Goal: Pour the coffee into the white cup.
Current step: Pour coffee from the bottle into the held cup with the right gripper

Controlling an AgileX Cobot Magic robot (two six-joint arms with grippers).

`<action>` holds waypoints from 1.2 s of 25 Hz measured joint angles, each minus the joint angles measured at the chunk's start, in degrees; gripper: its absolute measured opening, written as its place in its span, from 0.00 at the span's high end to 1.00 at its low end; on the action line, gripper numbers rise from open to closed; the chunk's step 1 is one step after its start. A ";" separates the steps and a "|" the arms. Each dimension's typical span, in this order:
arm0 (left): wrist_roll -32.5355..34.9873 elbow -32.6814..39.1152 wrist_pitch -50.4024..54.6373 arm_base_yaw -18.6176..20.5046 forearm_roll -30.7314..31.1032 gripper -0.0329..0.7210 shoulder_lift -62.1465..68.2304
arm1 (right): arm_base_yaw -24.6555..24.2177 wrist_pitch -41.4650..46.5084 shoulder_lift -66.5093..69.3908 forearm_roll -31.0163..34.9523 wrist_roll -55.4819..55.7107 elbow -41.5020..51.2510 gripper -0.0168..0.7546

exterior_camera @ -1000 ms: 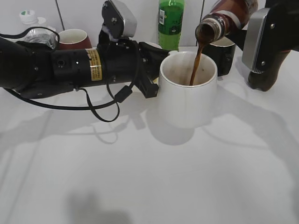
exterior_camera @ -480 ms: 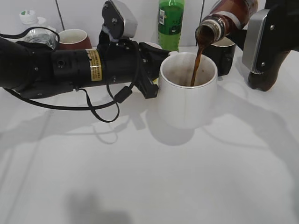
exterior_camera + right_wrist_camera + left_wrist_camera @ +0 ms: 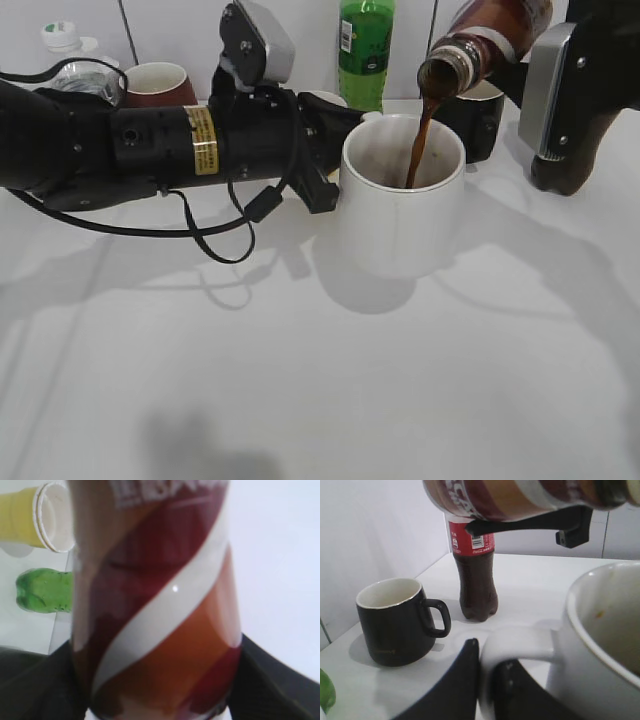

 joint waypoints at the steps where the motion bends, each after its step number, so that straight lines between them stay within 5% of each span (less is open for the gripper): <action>1: 0.00 0.00 0.00 0.00 0.05 0.90 0.00 | 0.00 0.00 0.00 0.00 -0.25 0.00 0.28; 30: 0.00 0.00 -0.90 0.00 2.46 0.90 0.00 | 0.00 0.00 0.00 0.00 -4.83 0.00 0.28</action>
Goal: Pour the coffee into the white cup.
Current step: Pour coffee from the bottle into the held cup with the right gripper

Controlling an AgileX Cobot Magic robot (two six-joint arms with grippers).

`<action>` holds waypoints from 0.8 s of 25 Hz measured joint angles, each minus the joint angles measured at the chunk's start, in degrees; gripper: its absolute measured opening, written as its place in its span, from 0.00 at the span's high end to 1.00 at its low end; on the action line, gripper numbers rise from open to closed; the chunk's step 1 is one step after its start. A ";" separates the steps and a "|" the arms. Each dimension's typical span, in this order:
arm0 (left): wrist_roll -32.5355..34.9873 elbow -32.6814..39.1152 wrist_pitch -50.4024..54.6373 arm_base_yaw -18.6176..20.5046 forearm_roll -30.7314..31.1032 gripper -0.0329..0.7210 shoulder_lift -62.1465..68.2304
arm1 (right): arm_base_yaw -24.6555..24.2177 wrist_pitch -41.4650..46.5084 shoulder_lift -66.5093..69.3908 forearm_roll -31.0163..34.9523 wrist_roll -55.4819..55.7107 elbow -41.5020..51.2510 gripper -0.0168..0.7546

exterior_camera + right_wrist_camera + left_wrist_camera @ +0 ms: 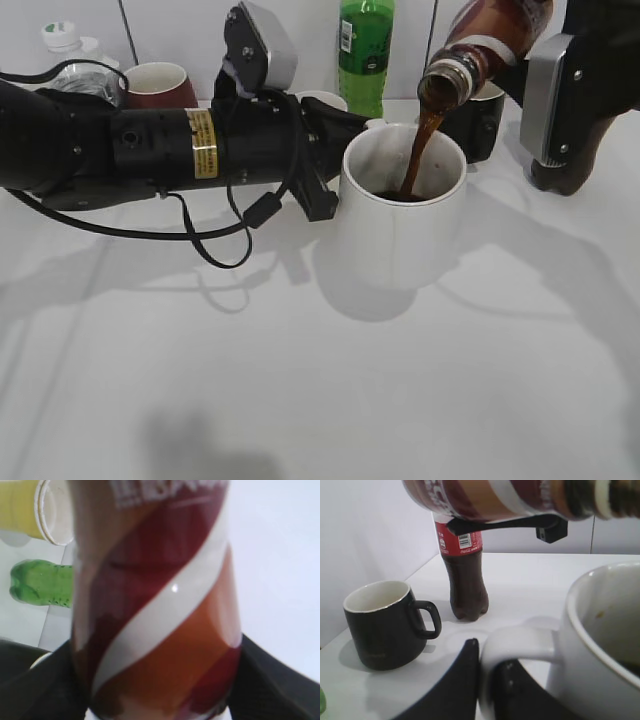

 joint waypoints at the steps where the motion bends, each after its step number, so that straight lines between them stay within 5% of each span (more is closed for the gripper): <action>1: 0.00 0.00 0.00 0.00 0.00 0.90 0.00 | 0.00 0.00 0.00 0.00 -0.06 0.00 0.28; 20: 0.00 0.00 0.00 0.00 0.23 0.90 0.00 | 0.00 -0.02 0.00 0.20 -3.91 0.00 0.28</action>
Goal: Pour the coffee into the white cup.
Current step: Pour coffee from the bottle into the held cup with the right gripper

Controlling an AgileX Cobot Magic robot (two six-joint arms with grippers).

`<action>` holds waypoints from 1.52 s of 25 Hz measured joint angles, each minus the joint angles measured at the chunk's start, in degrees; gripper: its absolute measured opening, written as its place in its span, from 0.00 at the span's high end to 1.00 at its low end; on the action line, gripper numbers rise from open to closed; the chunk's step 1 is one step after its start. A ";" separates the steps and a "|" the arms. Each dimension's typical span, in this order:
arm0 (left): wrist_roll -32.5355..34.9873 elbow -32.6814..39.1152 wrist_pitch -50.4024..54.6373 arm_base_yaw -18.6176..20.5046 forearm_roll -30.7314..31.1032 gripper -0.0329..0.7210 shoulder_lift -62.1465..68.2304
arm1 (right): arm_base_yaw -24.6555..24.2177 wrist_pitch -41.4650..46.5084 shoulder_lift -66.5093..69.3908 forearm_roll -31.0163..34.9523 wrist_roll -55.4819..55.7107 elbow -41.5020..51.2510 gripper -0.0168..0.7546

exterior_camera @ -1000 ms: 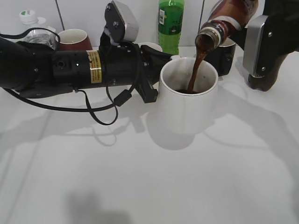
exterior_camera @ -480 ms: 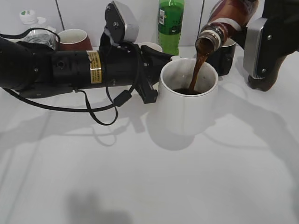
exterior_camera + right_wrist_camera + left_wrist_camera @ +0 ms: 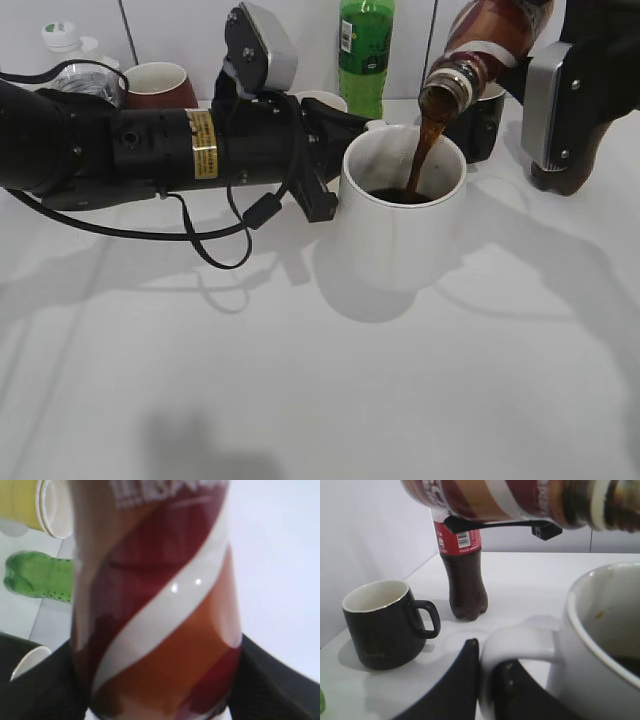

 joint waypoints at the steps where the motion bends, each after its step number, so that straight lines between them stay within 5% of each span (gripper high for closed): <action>1: 0.00 0.00 0.00 0.00 0.00 0.90 0.00 | 0.00 0.00 0.00 0.00 -0.14 0.00 0.28; 23: 0.00 0.00 0.00 0.00 -0.02 0.90 0.00 | 0.00 -1.42 0.00 0.18 1.33 0.00 0.28; 31: 0.06 0.00 0.05 0.00 -2.82 0.90 0.00 | 0.00 -4.52 0.00 -3.92 19.88 0.00 0.28; 38: 0.11 0.00 -1.29 0.59 -4.79 0.90 0.00 | 0.00 -4.72 0.00 -6.22 48.61 0.00 0.28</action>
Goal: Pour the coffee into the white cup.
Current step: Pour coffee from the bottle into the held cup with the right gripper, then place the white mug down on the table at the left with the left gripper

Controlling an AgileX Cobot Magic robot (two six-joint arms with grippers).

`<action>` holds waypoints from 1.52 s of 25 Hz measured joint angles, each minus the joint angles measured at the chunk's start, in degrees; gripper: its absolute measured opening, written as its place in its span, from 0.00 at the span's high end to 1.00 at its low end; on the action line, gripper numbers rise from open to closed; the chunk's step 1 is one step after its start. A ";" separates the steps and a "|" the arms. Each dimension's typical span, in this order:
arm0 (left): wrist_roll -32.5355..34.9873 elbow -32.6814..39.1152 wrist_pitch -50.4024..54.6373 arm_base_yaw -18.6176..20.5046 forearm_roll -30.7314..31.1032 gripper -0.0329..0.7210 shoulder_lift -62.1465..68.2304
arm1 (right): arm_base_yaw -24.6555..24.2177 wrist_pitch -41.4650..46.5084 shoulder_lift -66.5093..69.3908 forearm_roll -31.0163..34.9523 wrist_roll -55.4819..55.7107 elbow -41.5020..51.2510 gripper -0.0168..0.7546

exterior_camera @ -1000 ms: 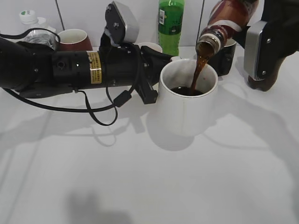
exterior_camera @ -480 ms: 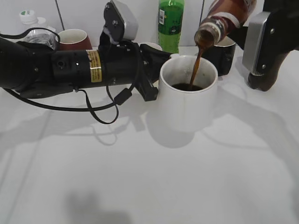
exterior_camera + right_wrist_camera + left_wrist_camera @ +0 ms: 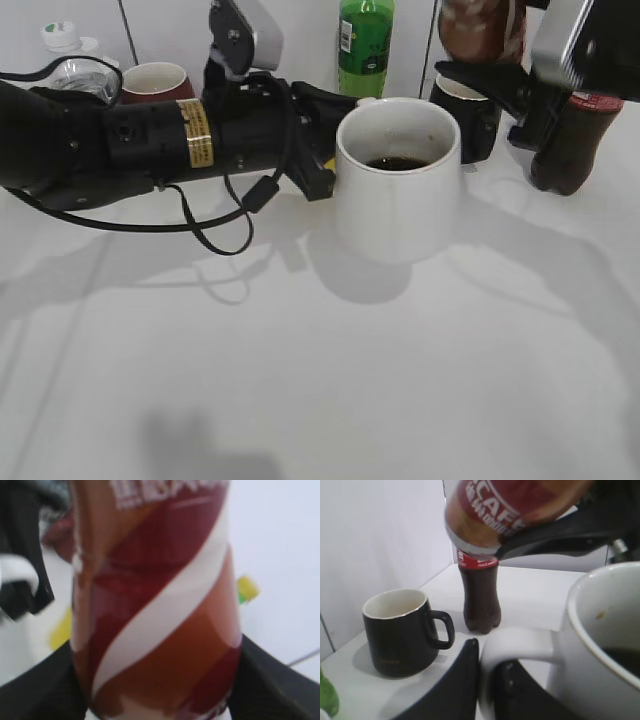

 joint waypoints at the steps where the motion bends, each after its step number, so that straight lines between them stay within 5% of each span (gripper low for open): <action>1: 0.00 0.07 -0.07 0.38 0.00 0.90 0.00 | 0.00 0.06 0.00 0.00 4.95 0.00 0.28; 10: 0.06 6.95 -0.13 6.70 -0.05 0.90 -4.59 | 0.00 2.94 0.00 -0.11 33.01 0.00 0.28; 23: 4.81 20.03 -0.37 22.58 -1.33 0.90 -10.97 | 0.00 0.86 0.00 -0.02 36.16 0.00 0.28; 31: 18.30 27.55 -2.39 24.63 -19.23 0.90 -11.03 | 0.00 0.42 0.00 3.42 36.15 0.00 0.28; 38: 23.12 29.16 -4.94 24.73 -32.61 0.90 -9.22 | 0.00 0.42 0.00 3.74 36.19 0.00 0.28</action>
